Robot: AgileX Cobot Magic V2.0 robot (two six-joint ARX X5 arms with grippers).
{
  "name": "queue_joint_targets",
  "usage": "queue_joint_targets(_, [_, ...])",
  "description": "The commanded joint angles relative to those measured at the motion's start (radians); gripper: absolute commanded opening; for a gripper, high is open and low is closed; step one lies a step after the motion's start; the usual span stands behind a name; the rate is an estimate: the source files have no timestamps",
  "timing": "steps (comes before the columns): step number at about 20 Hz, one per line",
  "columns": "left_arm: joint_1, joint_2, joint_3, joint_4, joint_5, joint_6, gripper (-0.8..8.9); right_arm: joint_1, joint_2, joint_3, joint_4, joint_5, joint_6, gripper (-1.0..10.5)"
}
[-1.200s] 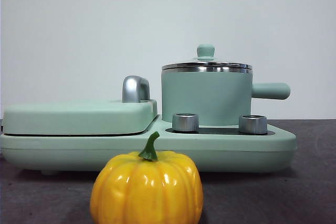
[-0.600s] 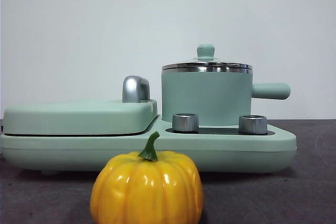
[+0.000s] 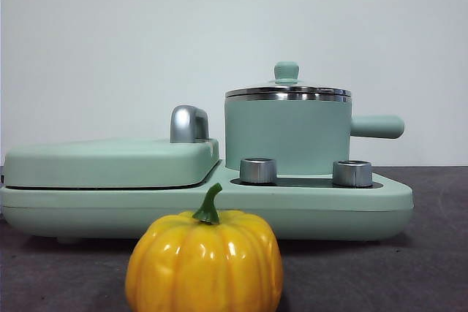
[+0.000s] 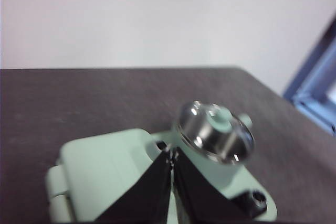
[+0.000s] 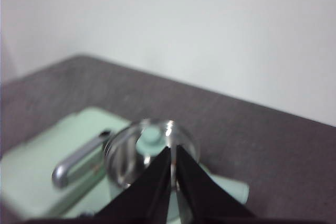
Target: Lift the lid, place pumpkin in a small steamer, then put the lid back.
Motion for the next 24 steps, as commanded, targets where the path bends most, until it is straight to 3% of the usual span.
queue_joint_targets(1, [-0.074,0.025,0.026,-0.021,0.007,0.16,0.1,0.076,0.032,0.018,-0.028,0.052,-0.134,0.1])
queue_joint_targets(4, [-0.157,0.056,0.026,-0.089,-0.027,0.276,0.1,0.154,0.064,0.018,-0.057,0.108,-0.227,0.1])
queue_joint_targets(12, [-0.285,0.113,0.026,-0.191,-0.214,0.477,0.39,0.263,0.118,0.018,-0.086,0.181,-0.334,0.2])
queue_joint_targets(18, [-0.316,0.128,0.026,-0.183,-0.22,0.502,2.54,0.292,0.131,0.018,-0.109,0.184,-0.373,2.3])
queue_joint_targets(24, [-0.325,0.129,0.026,-0.14,-0.22,0.5,2.49,0.293,0.13,0.018,-0.12,0.184,-0.363,2.3])
